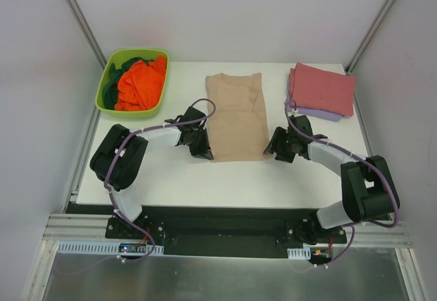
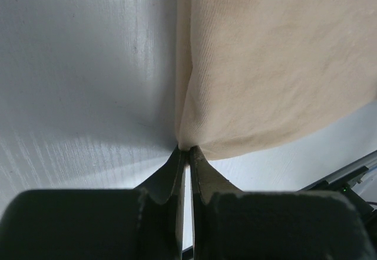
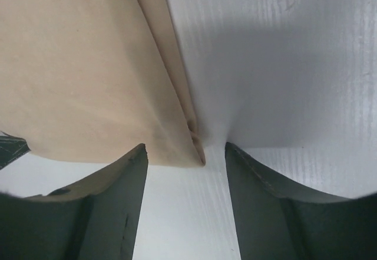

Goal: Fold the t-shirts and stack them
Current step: Grab one side of the 2/3 rectangular tshirt with both arms

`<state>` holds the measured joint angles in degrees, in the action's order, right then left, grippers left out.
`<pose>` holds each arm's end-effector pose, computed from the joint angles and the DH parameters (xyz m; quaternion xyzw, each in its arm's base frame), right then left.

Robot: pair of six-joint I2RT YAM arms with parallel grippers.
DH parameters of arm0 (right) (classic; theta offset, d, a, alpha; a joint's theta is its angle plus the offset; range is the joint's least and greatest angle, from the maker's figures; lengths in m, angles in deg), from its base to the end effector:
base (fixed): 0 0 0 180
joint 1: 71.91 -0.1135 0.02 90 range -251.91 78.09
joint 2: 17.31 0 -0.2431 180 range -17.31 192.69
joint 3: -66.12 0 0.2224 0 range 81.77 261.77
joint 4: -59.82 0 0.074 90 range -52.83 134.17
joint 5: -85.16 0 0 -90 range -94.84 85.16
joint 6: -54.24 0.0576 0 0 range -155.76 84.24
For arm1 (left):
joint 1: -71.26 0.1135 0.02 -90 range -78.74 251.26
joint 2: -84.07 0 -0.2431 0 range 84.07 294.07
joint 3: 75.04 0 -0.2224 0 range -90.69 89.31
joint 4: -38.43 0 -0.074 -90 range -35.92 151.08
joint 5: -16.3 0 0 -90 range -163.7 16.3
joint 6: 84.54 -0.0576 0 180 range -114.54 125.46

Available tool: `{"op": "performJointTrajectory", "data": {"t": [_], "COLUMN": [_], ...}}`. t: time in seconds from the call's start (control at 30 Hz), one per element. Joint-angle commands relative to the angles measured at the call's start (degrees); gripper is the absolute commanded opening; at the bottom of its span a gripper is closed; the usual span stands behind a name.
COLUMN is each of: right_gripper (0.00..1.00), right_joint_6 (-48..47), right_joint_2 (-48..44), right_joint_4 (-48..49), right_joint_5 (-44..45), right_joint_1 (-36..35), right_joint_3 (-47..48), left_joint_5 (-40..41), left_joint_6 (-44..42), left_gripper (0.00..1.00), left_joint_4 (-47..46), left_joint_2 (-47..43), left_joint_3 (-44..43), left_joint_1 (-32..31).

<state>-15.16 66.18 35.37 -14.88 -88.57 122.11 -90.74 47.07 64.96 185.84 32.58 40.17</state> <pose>0.2561 0.0871 0.1494 0.0039 0.9422 0.1821 0.2813 0.2788 -0.1878 0.1354 -0.0435 0.9455 -0.2859 0.1495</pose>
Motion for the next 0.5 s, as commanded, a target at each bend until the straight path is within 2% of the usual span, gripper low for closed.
{"op": "performJointTrajectory", "data": {"t": [0.0,0.03,0.17,0.3,0.47], "right_gripper": [0.5,0.45,0.02,0.0,0.0], "right_joint_6": [0.6,0.7,1.0,-3.0,-6.8], "right_joint_2": [4.0,4.5,4.4,-0.5,-9.5], "right_joint_4": [0.0,0.1,0.7,-4.2,-19.0], "right_joint_5": [-0.4,-0.7,-3.5,-9.6,-18.6], "right_joint_1": [0.1,0.3,0.1,0.2,0.3], "right_joint_3": [0.0,0.1,-0.3,-0.3,1.1], "left_joint_5": [3.3,3.3,2.2,-1.4,-4.8], "left_joint_6": [0.0,-0.1,-0.3,-0.9,-1.1], "left_gripper": [0.0,0.0,0.0,0.0,0.0], "left_joint_4": [1.9,2.0,2.0,2.3,4.3], "left_joint_2": [0.4,0.4,-0.4,-6.5,-22.2], "left_joint_3": [1.7,1.6,1.8,4.9,12.2], "left_joint_1": [-0.5,-0.5,-0.5,-0.7,-1.6]}}
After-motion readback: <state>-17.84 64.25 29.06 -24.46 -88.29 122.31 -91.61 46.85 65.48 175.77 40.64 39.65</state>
